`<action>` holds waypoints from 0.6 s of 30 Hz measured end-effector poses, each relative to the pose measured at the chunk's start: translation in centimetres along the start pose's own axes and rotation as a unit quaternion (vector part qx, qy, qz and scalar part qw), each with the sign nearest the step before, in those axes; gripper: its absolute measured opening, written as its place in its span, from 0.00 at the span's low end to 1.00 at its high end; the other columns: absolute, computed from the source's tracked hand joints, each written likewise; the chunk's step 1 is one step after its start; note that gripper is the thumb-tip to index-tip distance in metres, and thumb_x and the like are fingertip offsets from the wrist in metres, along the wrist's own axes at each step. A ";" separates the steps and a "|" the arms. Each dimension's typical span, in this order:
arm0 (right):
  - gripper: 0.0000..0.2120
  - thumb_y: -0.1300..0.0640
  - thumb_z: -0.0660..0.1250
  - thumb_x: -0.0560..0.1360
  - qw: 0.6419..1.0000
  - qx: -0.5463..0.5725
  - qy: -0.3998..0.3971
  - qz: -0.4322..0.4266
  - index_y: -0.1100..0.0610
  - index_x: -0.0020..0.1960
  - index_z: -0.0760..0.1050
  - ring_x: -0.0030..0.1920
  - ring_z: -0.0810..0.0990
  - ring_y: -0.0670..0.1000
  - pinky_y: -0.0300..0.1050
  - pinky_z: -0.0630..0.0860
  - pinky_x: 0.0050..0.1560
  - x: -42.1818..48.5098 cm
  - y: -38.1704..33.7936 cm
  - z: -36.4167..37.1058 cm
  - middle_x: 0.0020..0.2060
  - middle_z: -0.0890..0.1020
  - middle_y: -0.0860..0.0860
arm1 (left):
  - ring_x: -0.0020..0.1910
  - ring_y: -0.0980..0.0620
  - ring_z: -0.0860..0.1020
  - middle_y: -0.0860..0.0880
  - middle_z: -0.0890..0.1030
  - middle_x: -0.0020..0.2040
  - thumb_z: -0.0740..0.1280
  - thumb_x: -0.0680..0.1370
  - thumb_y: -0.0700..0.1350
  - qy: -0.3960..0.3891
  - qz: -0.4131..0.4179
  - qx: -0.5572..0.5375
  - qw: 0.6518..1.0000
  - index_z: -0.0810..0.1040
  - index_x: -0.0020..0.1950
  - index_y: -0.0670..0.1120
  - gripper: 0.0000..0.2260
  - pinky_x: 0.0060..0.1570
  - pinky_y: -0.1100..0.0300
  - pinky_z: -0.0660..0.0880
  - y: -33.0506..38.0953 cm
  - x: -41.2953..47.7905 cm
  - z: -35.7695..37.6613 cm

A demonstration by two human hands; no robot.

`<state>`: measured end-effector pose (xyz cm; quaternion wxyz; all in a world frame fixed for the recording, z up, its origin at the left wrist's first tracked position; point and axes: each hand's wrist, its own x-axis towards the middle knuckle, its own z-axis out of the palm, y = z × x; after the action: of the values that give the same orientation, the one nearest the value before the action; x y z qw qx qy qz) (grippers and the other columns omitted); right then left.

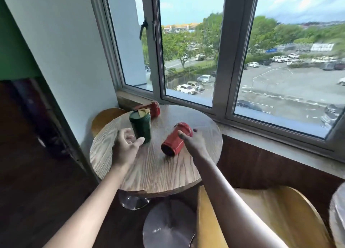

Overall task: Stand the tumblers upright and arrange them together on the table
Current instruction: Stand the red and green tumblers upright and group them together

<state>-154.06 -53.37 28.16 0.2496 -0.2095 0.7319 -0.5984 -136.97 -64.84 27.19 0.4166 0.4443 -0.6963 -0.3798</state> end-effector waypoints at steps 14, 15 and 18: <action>0.56 0.32 0.73 0.59 0.980 -0.079 0.160 0.089 0.59 0.76 0.56 0.70 0.70 0.61 0.58 0.66 0.70 7.9 3.5 10.7 0.70 0.70 0.61 | 0.61 0.55 0.75 0.52 0.76 0.61 0.79 0.68 0.37 -0.293 -0.018 -0.101 0.951 0.64 0.69 0.48 0.36 0.54 0.69 0.75 -9.6 16.5 3.2; 0.55 0.32 0.74 0.57 0.978 -0.090 0.161 0.101 0.60 0.73 0.60 0.67 0.72 0.61 0.58 0.69 0.68 8.1 3.4 11.1 0.67 0.73 0.60 | 0.59 0.57 0.77 0.51 0.78 0.60 0.79 0.67 0.35 -0.311 -0.013 -0.109 0.944 0.67 0.69 0.46 0.35 0.51 0.69 0.77 -9.7 17.1 3.2; 0.40 0.36 0.77 0.58 0.971 -0.116 0.171 0.124 0.59 0.60 0.71 0.55 0.80 0.57 0.51 0.77 0.55 8.4 3.0 11.9 0.55 0.80 0.56 | 0.53 0.62 0.80 0.51 0.82 0.55 0.81 0.66 0.37 -0.362 0.014 -0.098 0.927 0.74 0.64 0.45 0.29 0.52 0.66 0.79 -11.4 18.9 3.3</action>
<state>-153.38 -67.07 22.37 0.1672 -0.0396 0.8485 -0.5006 -141.41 -85.63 20.35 0.1826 0.2234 -0.7657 -0.5749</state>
